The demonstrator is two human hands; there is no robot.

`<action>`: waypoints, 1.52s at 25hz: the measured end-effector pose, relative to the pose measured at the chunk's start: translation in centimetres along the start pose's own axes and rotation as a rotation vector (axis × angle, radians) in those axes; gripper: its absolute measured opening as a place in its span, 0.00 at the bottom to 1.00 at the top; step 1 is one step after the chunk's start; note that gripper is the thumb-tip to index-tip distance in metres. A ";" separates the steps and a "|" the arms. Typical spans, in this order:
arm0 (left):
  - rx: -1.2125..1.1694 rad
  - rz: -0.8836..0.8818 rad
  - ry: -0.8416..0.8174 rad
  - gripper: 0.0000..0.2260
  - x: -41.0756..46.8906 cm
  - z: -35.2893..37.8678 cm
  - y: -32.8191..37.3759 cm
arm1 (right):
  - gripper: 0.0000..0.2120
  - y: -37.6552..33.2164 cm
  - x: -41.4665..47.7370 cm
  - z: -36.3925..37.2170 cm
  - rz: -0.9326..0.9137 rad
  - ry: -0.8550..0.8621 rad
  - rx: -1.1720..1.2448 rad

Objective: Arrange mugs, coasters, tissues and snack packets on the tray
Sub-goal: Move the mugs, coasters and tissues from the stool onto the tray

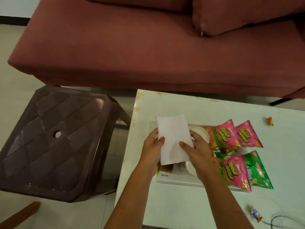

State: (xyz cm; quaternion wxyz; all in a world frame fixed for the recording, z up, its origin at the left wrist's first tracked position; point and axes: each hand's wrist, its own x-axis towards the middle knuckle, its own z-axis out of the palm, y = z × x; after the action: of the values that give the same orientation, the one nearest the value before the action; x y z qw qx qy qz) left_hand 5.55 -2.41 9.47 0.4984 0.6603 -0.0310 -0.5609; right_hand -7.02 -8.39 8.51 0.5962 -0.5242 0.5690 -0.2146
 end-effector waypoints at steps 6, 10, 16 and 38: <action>0.124 -0.043 0.083 0.18 -1.1 3.1 -2.5 | 0.29 2.2 -2.2 1.0 -0.217 0.049 -0.386; 0.211 0.064 0.153 0.14 -1.0 3.0 -3.6 | 0.27 3.4 -3.3 2.6 -0.177 0.081 -0.444; 0.466 0.186 0.218 0.14 -0.3 2.5 -3.9 | 0.18 4.3 -3.3 4.5 0.002 0.069 -0.354; 0.696 0.278 0.338 0.06 1.4 0.8 -6.6 | 0.33 7.6 -4.6 6.6 -0.107 -0.014 -0.868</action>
State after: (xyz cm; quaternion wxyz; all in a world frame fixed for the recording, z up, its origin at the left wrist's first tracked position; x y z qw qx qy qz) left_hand 2.03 -0.45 4.06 0.3143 0.8620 -0.2256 -0.3276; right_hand -4.85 0.81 2.72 0.3124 -0.7565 0.5743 0.0176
